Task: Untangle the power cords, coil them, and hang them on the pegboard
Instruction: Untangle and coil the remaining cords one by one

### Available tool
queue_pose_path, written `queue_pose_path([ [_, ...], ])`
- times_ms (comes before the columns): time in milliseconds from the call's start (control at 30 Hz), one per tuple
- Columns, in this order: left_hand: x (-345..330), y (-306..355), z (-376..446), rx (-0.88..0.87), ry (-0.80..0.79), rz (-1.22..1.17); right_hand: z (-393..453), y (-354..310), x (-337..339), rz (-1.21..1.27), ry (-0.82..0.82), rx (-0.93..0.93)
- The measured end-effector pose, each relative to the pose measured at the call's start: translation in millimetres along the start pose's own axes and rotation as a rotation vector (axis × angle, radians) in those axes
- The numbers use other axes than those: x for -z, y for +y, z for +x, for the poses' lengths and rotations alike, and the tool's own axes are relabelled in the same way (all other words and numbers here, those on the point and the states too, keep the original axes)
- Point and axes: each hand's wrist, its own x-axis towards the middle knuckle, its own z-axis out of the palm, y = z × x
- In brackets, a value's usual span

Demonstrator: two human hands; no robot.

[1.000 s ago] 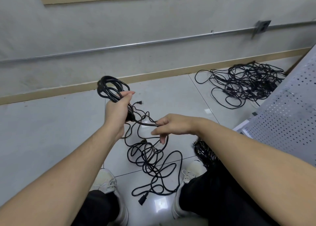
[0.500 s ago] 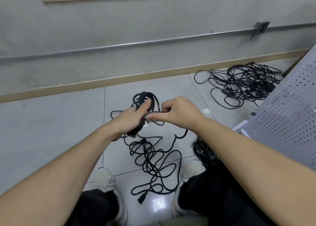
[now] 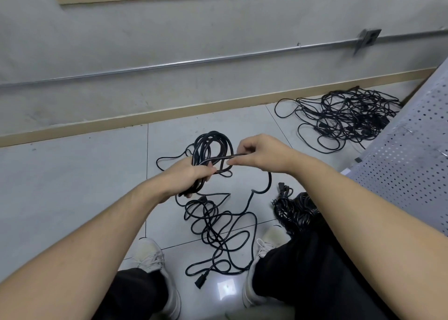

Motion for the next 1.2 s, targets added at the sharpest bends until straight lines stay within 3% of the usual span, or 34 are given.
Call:
queue_pose_path([
  [167, -2.3, -3.1, 2.5, -0.002, -0.033, -0.001, -1.7, 1.2, 9.7, 0.494, 0.194, -0.015],
  [267, -10.7, 0.1, 3.4, -0.100, -0.104, 0.065, 1.5, -0.7, 6.4, 0.646, 0.306, -0.009],
  [500, -25.0, 10.1, 1.7, -0.359, -0.105, 0.077, 10.4, -14.0, -16.1, 0.859, 0.274, -0.124],
  [633, -26.0, 6.8, -0.8, -0.381, -0.043, 0.052, 7.8, -23.2, -22.1, 0.953, 0.110, -0.222],
  [800, -27.8, 5.8, -1.9, -0.331, -0.021, -0.071, 5.7, -25.6, -24.0, 0.960, 0.224, -0.285],
  [1000, -27.2, 11.6, 3.5, -0.078, 0.166, -0.196, 9.3, -28.0, -15.8, 0.936, 0.371, -0.255],
  [1200, -23.7, 20.7, -6.5, -0.073, 0.118, -0.049, 10.1, -31.9, -18.1, 0.970, 0.387, -0.280],
])
